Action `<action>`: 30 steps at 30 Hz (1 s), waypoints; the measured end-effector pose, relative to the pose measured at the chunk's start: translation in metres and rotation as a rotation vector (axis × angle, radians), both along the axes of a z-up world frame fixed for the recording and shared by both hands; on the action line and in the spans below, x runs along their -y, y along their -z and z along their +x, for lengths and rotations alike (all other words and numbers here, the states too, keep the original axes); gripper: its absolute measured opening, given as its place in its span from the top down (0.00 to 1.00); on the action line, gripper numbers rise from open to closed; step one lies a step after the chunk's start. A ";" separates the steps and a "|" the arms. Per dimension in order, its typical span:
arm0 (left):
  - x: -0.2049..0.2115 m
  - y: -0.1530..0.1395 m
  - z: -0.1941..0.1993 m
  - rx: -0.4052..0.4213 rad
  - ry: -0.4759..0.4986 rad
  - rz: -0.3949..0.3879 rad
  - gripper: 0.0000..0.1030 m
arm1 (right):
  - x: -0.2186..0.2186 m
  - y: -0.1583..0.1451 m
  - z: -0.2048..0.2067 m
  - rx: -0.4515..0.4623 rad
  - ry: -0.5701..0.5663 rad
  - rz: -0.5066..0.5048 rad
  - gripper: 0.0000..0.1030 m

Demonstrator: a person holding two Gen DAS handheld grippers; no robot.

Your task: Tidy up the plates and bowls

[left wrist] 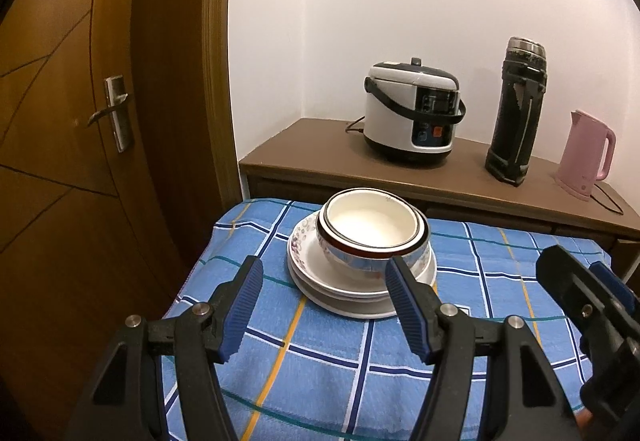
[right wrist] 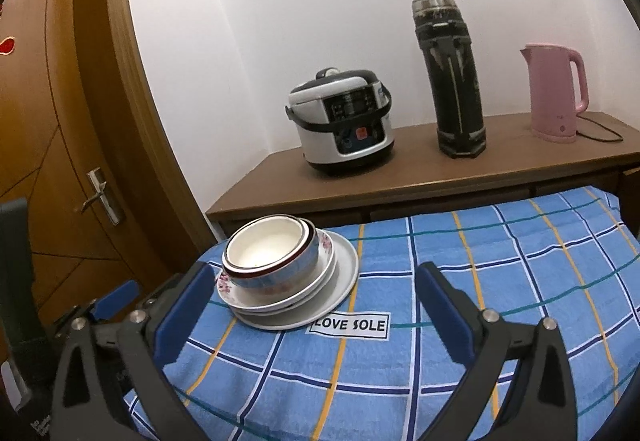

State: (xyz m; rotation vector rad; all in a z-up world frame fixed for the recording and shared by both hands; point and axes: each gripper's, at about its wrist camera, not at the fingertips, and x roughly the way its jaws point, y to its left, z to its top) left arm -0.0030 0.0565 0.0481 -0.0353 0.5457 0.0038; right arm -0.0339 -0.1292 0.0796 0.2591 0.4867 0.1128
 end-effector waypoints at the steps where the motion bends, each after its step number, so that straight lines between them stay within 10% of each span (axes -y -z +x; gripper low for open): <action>1: 0.001 -0.001 -0.002 0.005 0.001 0.004 0.36 | 0.000 -0.001 -0.003 0.009 0.006 -0.002 0.01; 30: -0.007 -0.021 -0.026 0.091 -0.049 0.019 0.24 | 0.000 -0.030 -0.041 0.153 0.056 -0.047 0.00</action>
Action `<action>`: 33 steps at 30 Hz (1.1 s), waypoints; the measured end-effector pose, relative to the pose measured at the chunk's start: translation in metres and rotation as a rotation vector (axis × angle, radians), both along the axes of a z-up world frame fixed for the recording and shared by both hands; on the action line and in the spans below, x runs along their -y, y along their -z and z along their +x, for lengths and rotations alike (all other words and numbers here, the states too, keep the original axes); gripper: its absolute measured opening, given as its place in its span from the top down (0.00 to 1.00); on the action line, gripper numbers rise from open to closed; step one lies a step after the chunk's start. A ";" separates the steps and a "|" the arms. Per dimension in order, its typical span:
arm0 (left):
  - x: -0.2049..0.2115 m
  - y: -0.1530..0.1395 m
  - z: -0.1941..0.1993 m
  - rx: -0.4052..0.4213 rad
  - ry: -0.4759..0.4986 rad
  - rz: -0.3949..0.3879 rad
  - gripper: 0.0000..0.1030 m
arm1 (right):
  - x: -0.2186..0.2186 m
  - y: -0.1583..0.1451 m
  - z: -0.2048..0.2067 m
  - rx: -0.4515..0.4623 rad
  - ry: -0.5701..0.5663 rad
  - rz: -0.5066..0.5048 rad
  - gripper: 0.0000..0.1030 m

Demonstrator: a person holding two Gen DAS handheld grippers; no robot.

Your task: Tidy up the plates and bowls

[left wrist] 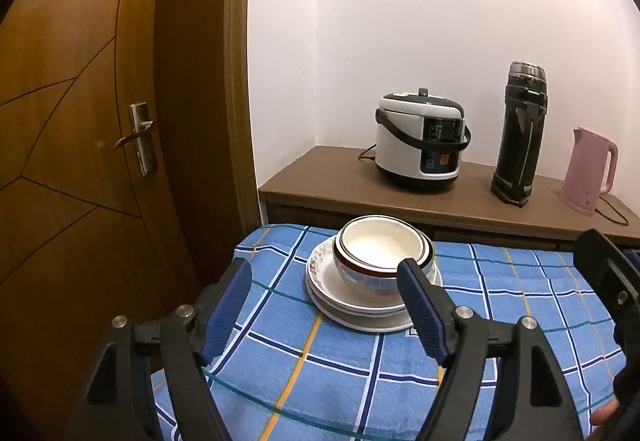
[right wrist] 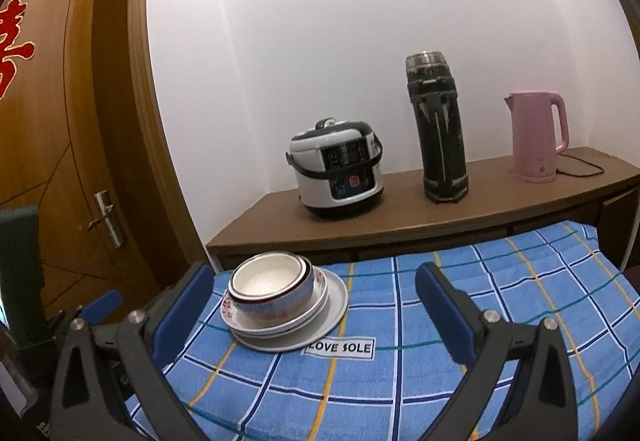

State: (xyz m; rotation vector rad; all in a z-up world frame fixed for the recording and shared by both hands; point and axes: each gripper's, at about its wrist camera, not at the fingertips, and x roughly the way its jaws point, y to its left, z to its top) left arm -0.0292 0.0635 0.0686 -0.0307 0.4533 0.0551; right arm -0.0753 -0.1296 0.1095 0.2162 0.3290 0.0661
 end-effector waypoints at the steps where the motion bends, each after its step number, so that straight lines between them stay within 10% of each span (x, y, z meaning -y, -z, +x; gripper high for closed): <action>1: 0.000 0.000 0.000 0.002 0.000 -0.002 0.24 | 0.000 -0.001 -0.001 0.007 0.003 -0.003 0.00; 33: -0.001 -0.004 0.009 0.019 -0.027 0.027 0.24 | 0.000 -0.004 0.005 0.035 0.023 -0.013 0.00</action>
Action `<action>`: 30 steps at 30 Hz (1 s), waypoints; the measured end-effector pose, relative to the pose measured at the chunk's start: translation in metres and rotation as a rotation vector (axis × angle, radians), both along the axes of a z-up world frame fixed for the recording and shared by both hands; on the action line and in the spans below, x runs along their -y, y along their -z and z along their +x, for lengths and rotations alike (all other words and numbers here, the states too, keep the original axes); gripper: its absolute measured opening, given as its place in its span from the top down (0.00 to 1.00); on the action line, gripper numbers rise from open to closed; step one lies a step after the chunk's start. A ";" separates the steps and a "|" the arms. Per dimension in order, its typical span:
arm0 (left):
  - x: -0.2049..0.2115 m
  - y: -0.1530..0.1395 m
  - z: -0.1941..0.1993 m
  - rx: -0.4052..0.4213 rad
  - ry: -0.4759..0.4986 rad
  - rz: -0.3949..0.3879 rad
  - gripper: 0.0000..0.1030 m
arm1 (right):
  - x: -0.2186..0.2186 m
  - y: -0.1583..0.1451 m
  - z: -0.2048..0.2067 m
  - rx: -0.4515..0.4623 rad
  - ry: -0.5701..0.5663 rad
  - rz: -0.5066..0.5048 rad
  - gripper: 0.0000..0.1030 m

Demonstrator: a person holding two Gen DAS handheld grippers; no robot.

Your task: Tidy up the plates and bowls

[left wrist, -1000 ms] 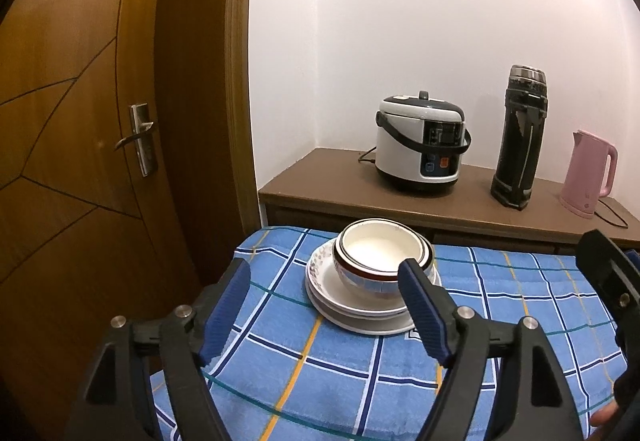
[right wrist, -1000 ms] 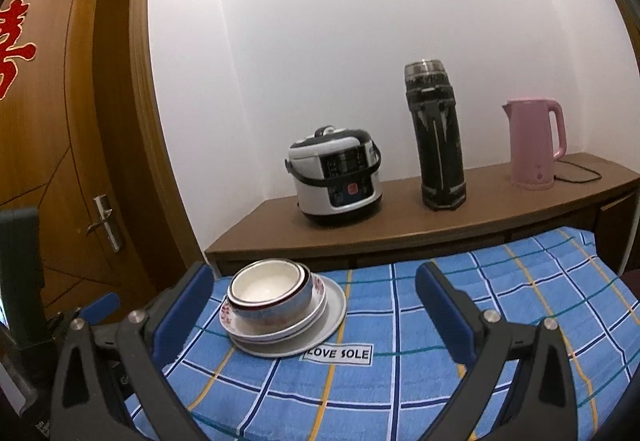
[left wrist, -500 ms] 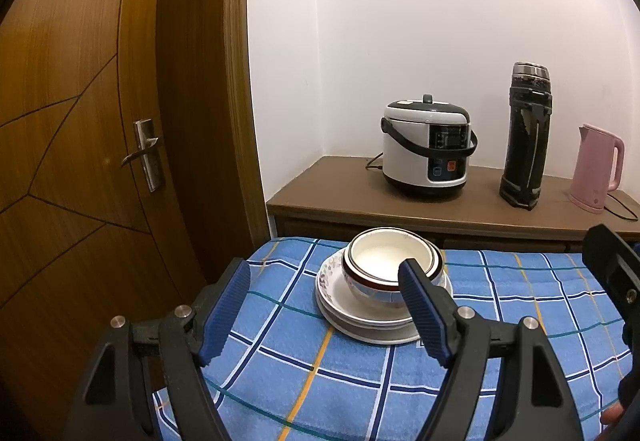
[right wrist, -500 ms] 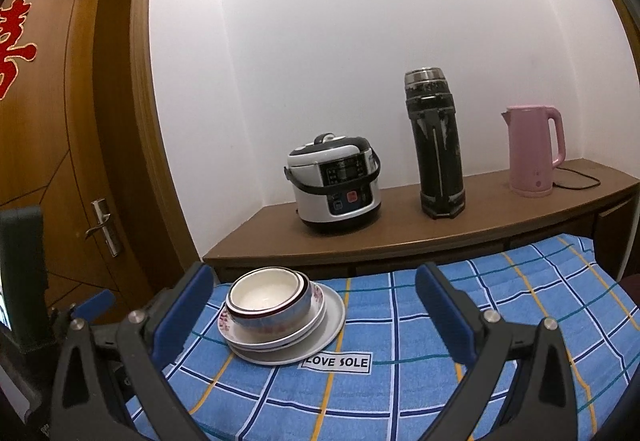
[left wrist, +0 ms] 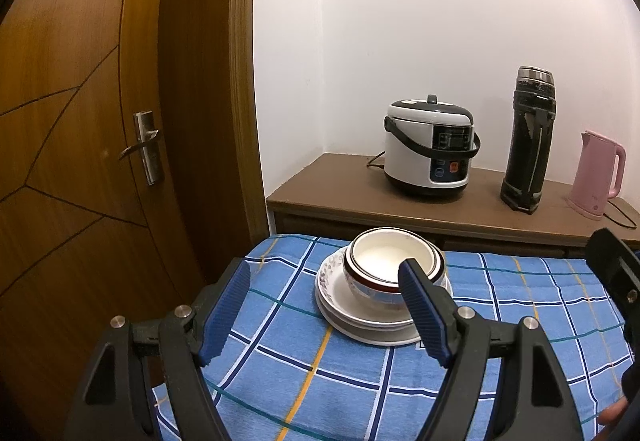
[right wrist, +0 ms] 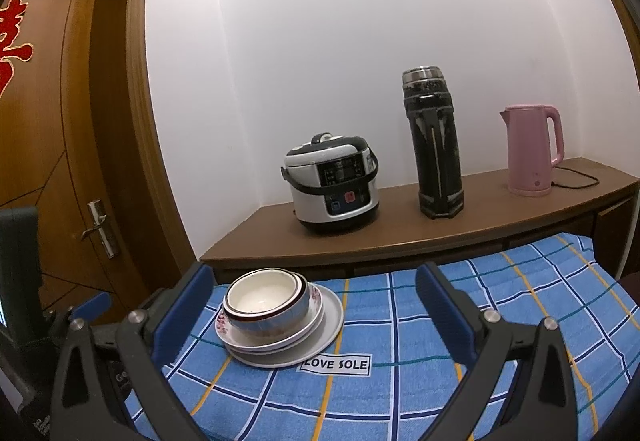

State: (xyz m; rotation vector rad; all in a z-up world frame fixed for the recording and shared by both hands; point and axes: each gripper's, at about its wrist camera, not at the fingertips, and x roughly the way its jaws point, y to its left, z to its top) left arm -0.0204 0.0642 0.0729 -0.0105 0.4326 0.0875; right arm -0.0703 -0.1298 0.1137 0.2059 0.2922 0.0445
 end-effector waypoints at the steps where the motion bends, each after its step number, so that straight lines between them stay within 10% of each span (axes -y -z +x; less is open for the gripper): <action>1: 0.000 0.000 0.000 0.000 0.001 -0.001 0.24 | 0.000 0.000 0.000 0.003 0.000 0.002 0.00; 30: 0.004 0.010 0.017 -0.048 -0.017 0.002 0.24 | 0.001 0.009 0.011 -0.022 0.008 -0.004 0.00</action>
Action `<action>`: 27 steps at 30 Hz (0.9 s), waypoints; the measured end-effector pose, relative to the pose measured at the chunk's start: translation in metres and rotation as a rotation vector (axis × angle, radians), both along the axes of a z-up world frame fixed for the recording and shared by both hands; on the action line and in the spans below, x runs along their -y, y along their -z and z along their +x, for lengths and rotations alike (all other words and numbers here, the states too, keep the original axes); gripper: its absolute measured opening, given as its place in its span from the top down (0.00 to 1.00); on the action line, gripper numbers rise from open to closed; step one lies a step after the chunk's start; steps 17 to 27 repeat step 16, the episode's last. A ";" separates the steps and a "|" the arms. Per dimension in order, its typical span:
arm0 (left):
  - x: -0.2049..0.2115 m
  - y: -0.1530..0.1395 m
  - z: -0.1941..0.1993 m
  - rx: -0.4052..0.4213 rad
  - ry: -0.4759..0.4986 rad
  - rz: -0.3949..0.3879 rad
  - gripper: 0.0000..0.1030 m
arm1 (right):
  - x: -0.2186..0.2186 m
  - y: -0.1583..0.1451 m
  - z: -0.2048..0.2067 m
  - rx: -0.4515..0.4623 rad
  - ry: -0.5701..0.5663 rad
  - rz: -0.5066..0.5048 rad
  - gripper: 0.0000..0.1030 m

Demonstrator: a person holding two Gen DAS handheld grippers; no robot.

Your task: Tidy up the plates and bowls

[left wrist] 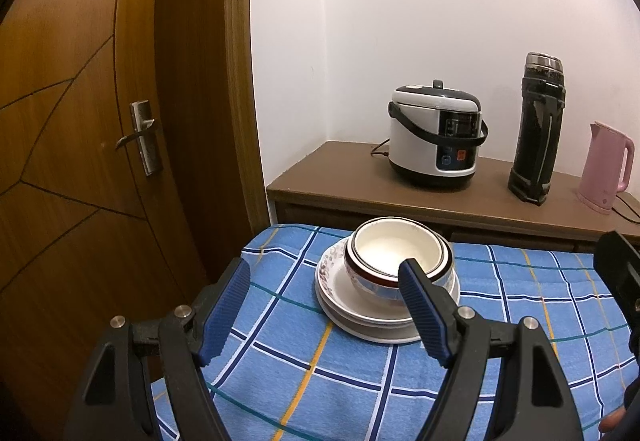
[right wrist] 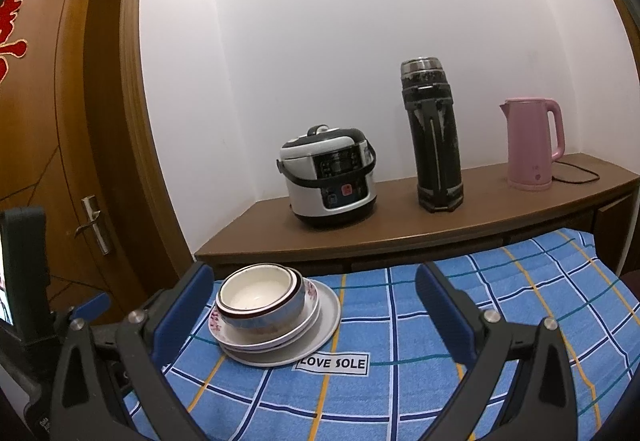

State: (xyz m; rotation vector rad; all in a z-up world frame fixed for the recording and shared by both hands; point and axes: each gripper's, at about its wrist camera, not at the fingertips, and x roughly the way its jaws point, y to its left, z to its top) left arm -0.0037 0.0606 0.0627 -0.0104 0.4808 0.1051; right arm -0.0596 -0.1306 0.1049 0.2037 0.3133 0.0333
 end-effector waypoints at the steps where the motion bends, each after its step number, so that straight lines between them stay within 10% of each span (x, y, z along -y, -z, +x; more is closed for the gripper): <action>1: 0.000 0.000 0.000 -0.003 0.001 -0.003 0.24 | 0.000 0.000 0.000 0.000 0.001 0.000 0.00; 27: -0.001 0.007 0.008 -0.034 0.018 -0.016 0.24 | -0.003 0.000 0.004 -0.005 -0.002 -0.003 0.00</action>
